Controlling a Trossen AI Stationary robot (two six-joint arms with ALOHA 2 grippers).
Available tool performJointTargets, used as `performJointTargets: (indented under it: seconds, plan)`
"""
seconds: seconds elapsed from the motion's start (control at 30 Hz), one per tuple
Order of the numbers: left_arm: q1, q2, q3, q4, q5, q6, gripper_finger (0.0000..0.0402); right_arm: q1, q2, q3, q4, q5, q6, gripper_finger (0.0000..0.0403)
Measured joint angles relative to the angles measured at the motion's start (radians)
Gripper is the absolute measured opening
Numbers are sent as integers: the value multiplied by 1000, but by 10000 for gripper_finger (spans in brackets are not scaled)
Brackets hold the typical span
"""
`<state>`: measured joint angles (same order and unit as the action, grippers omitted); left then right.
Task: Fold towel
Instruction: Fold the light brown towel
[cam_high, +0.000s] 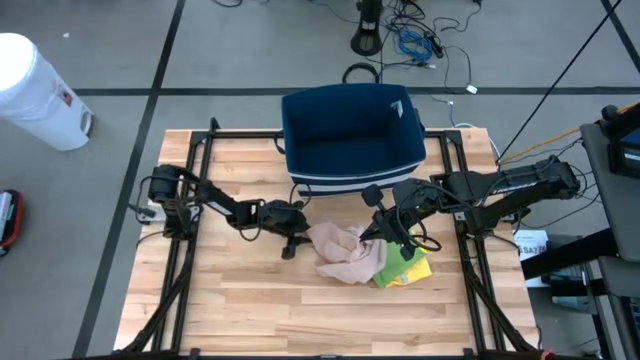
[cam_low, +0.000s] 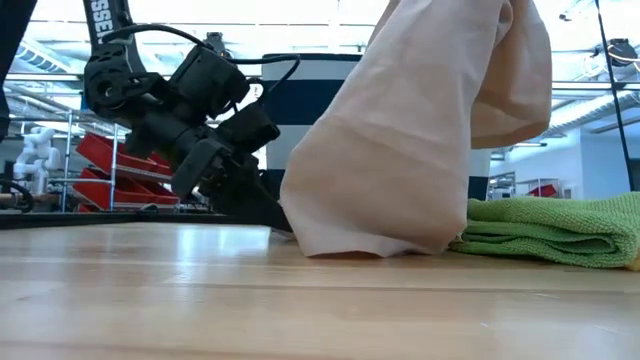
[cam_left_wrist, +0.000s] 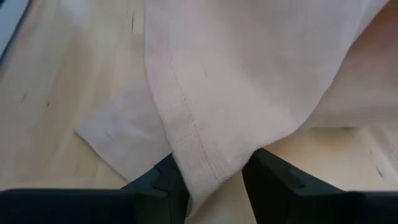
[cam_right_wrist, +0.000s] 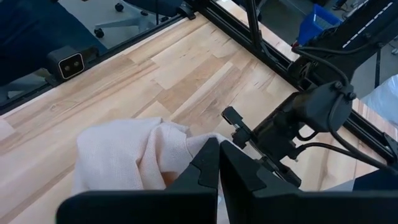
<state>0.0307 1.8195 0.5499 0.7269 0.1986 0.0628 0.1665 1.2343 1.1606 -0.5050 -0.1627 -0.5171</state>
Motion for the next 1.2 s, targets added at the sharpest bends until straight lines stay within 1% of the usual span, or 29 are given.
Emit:
performJointTargets:
  seconds: [0.1,0.17,0.33,0.47,0.57,0.67,0.77,0.83,0.9,0.97,1.07,1.13,1.2]
  plan:
    - [0,0,0,-9,0,11,132,0,0,0,-1,0,-3,0]
    - [-1,0,0,-16,0,25,118,0,0,0,-9,0,-4,0]
    - [-1,0,0,-24,3,51,61,0,0,0,-31,0,3,0]
    - [-1,-6,0,-29,43,56,13,0,0,0,-56,0,21,0]
    - [-2,-44,0,-52,48,57,5,0,0,0,-83,0,37,0]
    - [-12,-125,0,-113,29,81,3,0,0,0,-111,3,54,0]
    - [-25,-254,0,-227,-35,121,3,0,0,0,-149,17,61,0]
    - [-36,-356,10,-336,-97,147,2,0,0,0,-171,59,61,0]
    - [-54,-462,30,-472,-182,166,2,-1,0,1,-198,113,56,0]
    - [-80,-566,66,-603,-273,184,2,-3,-3,1,-218,195,43,0]
    - [-135,-695,146,-769,-421,203,1,-3,-15,1,-221,385,24,0]
    - [-184,-754,206,-856,-510,216,1,-2,-28,1,-210,483,1,0]
    - [-236,-792,267,-910,-591,229,1,4,-45,1,-174,547,-20,0]
